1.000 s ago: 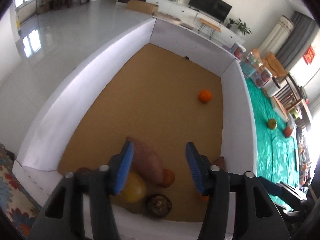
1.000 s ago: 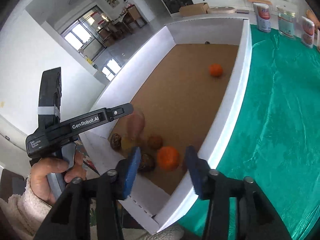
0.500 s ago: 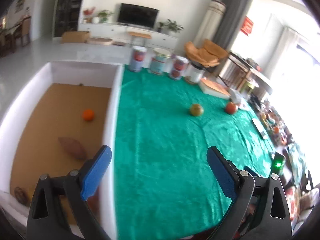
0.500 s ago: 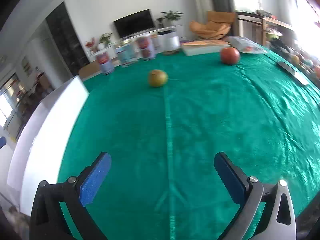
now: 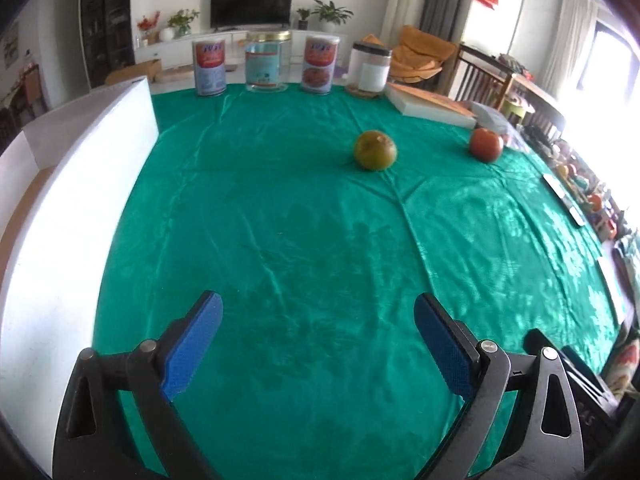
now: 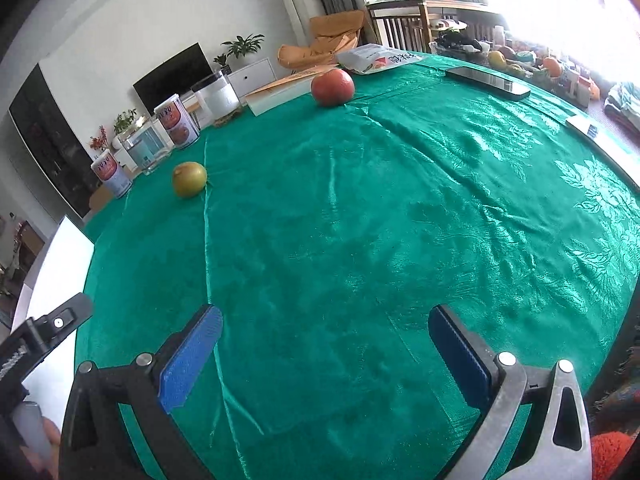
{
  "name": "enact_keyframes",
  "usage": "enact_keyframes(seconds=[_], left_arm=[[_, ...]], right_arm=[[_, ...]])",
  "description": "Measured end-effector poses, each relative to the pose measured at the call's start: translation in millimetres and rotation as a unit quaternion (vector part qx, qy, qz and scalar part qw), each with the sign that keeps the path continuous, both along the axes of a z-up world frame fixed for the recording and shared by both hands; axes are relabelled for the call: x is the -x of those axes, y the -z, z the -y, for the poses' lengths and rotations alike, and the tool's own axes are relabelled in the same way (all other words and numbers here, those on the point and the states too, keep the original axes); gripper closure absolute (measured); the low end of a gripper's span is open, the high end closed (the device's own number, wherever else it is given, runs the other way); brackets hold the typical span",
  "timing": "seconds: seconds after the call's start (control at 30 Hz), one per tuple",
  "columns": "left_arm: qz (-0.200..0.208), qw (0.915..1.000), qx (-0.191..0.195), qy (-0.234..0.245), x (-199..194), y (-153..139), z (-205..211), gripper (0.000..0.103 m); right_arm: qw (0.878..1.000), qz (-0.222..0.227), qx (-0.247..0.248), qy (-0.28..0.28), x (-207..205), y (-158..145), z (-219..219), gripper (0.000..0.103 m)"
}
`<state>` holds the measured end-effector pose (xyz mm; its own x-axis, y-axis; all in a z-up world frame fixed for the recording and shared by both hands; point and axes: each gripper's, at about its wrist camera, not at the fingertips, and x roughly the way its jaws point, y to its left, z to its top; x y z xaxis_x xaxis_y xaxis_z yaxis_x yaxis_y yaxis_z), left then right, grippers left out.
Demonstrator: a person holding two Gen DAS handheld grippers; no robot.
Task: Organize fruits
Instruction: 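Move both open tools back over the green table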
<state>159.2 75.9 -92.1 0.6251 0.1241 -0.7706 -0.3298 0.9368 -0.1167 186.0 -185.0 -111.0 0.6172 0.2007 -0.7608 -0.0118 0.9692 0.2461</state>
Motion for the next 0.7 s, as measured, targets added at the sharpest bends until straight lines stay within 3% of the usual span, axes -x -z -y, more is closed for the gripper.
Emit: enact_keyframes(seconds=[0.27,0.37,0.43,0.7], left_arm=[[-0.021,0.9987,-0.039,-0.026,-6,37,-16,0.006],[-0.042,0.9981,-0.038,-0.026,-4,52,-21,0.006],[-0.022,0.9989,-0.035,-0.022,0,47,-21,0.006],[-0.039,0.9983,-0.040,-0.017,-4,51,-19,0.003]], right_arm=[[1.000,-0.011,0.007,-0.004,0,4,-3,0.001],[1.000,-0.009,0.010,-0.004,2,3,-4,0.001],[1.000,-0.009,0.011,-0.005,2,3,-4,0.001],[1.000,-0.008,0.009,-0.007,1,3,-5,0.001]])
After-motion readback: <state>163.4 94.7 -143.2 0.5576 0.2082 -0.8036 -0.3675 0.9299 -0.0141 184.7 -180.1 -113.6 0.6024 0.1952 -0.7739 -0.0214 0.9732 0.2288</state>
